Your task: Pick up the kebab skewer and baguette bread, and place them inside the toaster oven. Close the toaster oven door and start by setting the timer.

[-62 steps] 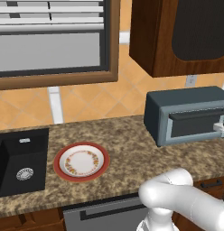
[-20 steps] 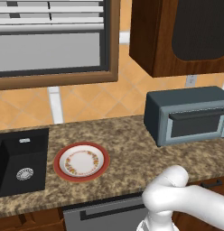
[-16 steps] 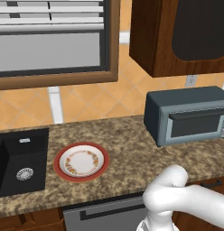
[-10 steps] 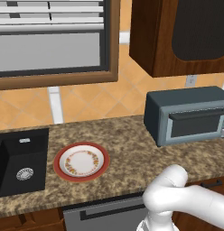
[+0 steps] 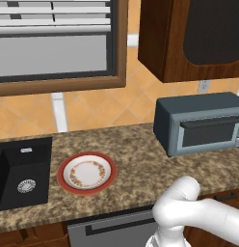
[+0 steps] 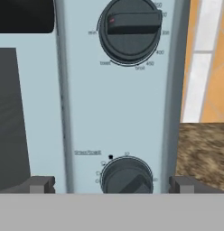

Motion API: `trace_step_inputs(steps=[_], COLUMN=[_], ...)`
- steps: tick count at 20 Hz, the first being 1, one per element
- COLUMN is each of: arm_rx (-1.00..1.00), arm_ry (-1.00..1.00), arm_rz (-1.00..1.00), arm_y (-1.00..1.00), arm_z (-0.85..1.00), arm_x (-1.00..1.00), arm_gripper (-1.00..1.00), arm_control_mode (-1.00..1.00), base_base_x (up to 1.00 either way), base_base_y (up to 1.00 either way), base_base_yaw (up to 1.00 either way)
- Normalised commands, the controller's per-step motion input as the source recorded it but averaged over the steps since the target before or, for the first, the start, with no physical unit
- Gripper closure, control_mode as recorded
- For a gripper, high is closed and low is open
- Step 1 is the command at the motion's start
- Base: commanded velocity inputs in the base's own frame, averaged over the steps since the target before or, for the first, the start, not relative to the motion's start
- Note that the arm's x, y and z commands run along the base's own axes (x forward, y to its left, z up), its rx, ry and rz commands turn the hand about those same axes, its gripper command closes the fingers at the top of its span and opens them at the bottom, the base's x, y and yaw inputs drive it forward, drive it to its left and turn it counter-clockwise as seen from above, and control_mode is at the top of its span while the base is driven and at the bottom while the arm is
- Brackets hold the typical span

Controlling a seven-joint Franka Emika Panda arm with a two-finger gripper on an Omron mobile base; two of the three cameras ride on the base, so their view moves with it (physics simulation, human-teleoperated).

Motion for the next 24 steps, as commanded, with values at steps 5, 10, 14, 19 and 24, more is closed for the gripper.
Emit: trace_step_inputs(steps=[5,10,14,19,24], arm_rx=[0.0,0.0,0.0,0.0,0.0], arm_ry=[-0.01,0.0,0.0,0.0,0.0], arm_rz=[0.0,0.0,0.0,0.0,0.0], arm_y=[0.0,0.0,0.0,0.0,0.0], arm_z=[0.0,-0.02,0.0,0.0,0.0], arm_x=[0.06,0.05,0.0,0.06,0.08], arm_gripper=[-1.0,-1.0,-1.0,-1.0,-1.0], arm_control_mode=[-1.0,-1.0,-1.0,-1.0,-1.0], base_base_x=[0.0,0.0,0.0,0.0,0.0], base_base_y=[0.0,0.0,0.0,0.0,0.0], base_base_yaw=[0.0,0.0,0.0,0.0,0.0])
